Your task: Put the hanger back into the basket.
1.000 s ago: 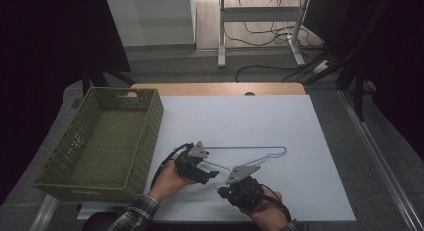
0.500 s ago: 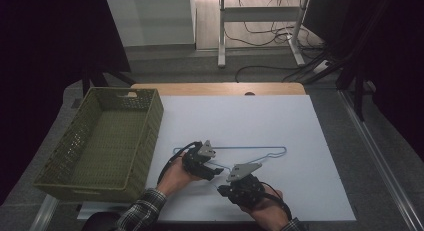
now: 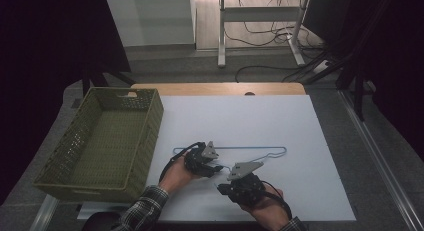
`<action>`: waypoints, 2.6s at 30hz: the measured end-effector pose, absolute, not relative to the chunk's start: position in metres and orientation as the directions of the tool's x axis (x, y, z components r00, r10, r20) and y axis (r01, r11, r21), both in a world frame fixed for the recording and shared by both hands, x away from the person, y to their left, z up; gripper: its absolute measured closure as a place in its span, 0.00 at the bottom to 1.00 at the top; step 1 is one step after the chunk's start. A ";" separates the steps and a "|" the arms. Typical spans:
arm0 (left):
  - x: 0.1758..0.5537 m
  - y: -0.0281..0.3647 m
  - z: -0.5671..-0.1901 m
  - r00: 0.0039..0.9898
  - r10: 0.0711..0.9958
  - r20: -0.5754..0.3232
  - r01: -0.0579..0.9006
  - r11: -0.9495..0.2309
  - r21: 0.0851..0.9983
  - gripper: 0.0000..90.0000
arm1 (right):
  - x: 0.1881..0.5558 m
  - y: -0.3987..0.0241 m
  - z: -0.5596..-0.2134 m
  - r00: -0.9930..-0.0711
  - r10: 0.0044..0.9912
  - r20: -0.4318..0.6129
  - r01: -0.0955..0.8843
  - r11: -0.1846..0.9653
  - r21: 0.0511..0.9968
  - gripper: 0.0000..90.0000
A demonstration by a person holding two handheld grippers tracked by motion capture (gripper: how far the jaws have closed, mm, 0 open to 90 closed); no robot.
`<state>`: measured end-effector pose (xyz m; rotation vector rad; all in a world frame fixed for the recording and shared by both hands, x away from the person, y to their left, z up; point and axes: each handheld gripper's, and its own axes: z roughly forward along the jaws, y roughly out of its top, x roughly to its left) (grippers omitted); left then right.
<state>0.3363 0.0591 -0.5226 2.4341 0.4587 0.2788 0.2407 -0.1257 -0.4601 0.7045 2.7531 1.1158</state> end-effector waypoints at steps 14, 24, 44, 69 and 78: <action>0.329 0.057 -0.521 0.929 0.307 0.207 0.126 -0.787 0.604 0.78 | 0.241 -0.138 -0.439 -0.875 0.483 0.043 0.356 0.581 0.732 0.70; 0.325 0.068 -0.489 0.915 0.309 0.259 0.043 -0.714 0.699 0.96 | 0.266 -0.207 -0.409 -0.721 0.691 0.053 0.425 0.381 0.821 0.62; 0.332 0.092 -0.453 0.929 0.352 -0.111 0.293 -0.521 0.802 0.97 | 0.279 -0.220 -0.422 -0.702 0.712 -0.008 0.443 0.446 0.778 0.59; 0.320 0.084 -0.452 0.950 0.246 -0.192 0.298 -0.534 0.791 0.97 | 0.301 -0.174 -0.400 -0.808 0.574 0.133 0.391 0.353 0.850 0.74; 0.315 0.079 -0.451 0.955 0.265 -0.136 0.269 -0.570 0.776 0.93 | 0.298 -0.163 -0.400 -0.795 0.594 0.126 0.395 0.349 0.850 0.95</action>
